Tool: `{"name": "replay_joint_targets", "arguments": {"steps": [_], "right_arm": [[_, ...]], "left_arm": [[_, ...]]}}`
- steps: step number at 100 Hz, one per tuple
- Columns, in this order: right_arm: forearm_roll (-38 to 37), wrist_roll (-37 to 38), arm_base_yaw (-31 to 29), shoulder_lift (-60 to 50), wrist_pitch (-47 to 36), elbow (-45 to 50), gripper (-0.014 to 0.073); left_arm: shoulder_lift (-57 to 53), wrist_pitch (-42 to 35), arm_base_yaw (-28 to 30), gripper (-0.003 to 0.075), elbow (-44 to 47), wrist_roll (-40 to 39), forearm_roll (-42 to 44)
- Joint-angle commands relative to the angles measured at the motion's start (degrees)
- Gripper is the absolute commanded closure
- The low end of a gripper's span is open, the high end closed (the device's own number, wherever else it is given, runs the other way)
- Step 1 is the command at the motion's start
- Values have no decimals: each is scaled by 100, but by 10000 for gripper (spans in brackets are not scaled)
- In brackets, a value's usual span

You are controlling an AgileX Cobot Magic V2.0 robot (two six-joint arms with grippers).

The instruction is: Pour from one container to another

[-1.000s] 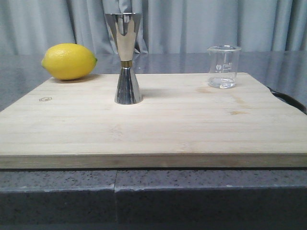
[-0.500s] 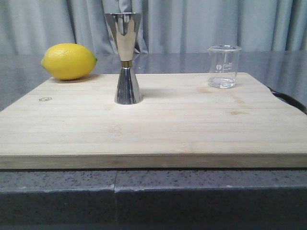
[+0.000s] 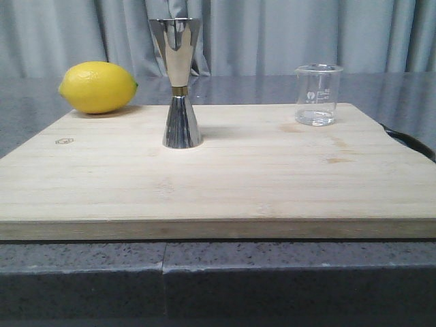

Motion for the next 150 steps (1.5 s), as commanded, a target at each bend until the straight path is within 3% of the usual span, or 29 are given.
{"name": "replay_joint_targets", "arguments": {"steps": [1,84,94,108,122,132,150], "right_arm": [[-154,13,3,4,192,-145,665],[-154,13,3,4,192,-145,665],[-154,13,3,4,192,-145,665],[-154,13,3,4,192,-145,665],[-154,13,3,4,192,-145,665],[-154,13,3,4,192,-145,665],[-154,13,3,4,192,-145,665]], "left_arm": [[26,-171,2,739,-161,-63,-238],[26,-167,-52,739,-138,-191,-294],[-105,-230,-52,739,-138,-1674,1130],[-523,-563,-52,739,177,-5367,4119],[-1271,-1474,-62,739,1003,-7873,6220],[-1881,-1858,-64,739,1572,-8544,6928],[-2451,-2068,-214,739,2161,-8614,7246]]}}
